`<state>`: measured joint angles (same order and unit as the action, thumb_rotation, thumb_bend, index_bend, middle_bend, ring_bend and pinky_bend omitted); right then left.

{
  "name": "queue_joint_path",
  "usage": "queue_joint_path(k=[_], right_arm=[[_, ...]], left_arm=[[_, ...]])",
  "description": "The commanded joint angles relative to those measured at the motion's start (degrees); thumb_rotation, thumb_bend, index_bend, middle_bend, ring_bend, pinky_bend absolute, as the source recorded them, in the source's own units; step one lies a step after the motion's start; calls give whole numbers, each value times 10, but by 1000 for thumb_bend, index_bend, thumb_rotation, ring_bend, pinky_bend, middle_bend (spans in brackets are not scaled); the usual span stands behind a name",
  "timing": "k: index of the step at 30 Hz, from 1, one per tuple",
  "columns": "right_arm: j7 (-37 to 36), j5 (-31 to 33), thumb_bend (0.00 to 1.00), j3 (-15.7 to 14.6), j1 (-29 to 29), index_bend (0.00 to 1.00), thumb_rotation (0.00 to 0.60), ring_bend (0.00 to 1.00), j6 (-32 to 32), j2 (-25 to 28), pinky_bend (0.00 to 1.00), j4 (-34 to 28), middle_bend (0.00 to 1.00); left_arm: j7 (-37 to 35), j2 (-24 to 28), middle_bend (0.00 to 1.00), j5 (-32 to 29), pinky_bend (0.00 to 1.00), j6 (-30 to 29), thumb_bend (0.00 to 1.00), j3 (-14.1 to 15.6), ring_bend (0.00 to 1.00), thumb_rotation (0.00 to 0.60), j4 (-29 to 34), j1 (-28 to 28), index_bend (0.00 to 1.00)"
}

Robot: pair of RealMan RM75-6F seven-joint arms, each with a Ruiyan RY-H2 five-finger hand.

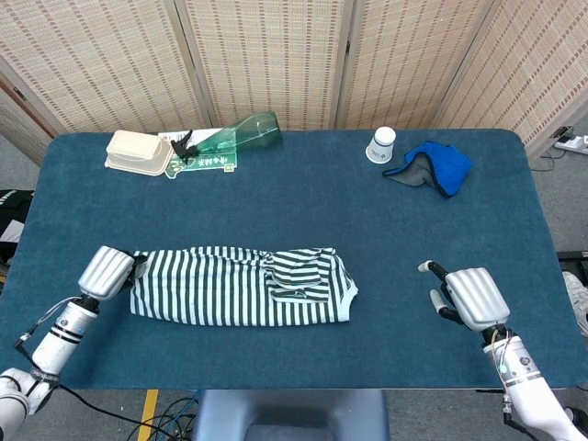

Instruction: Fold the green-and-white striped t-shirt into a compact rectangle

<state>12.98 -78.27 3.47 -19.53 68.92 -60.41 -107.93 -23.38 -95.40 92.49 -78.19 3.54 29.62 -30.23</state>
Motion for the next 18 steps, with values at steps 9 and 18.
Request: queue_joint_path(k=[9, 18], right_arm=[[-4, -10, 508, -1, 3, 300, 600, 983, 6, -1, 1000, -4, 948], [-18, -22, 509, -2, 10, 300, 600, 983, 14, 4, 1000, -2, 948]], left_arm=[[-10, 45, 886, -26, 905, 35, 577, -9, 840, 600, -15, 28, 730], [4, 126, 886, -30, 905, 54, 576, -29, 840, 600, 180, 0, 718]])
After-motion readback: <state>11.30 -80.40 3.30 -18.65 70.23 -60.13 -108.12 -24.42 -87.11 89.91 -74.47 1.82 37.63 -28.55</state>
